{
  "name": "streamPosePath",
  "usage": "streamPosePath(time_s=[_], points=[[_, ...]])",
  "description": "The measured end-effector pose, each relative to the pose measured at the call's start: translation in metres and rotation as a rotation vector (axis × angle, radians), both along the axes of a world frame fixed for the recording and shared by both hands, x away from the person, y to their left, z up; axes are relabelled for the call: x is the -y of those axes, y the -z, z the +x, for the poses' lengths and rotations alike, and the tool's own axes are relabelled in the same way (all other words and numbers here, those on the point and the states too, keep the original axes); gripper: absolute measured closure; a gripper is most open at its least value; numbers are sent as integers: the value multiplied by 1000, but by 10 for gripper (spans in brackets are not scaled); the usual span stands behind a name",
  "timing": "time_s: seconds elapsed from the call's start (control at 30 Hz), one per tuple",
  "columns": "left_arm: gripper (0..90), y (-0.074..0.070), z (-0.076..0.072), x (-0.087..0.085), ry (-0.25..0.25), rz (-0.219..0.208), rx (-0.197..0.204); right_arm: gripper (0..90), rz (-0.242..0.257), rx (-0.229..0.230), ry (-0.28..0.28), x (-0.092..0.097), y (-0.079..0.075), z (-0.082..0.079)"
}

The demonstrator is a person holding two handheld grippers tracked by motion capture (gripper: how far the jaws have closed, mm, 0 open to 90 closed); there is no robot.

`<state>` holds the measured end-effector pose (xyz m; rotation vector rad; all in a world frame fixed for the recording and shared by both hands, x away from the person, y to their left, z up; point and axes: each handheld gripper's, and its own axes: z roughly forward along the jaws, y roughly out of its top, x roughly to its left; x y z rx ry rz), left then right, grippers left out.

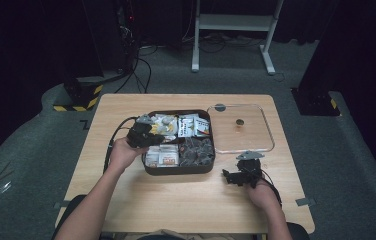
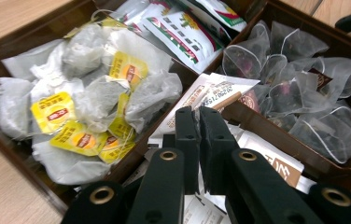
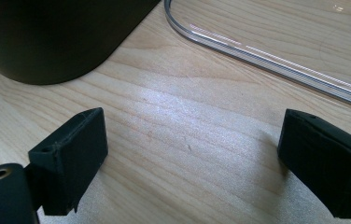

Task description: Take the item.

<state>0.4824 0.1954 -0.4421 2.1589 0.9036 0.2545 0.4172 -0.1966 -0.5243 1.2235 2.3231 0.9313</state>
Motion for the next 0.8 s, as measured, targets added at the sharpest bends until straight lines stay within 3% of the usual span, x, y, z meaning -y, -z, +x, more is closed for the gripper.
streamPosePath(time_s=[0.43,0.57,0.7,0.8], points=[[870,-14,-8,-30,-67,-64,27,82,1,0,0,0,0,0],[870,-19,-13,-47,-95,-79,25,82,1,0,0,0,0,0],[870,-19,-15,-57,-116,-84,14,82,2,-1,-3,0,0,0],[870,-17,-18,-63,-137,-64,13,80,1,0,-8,0,0,1]])
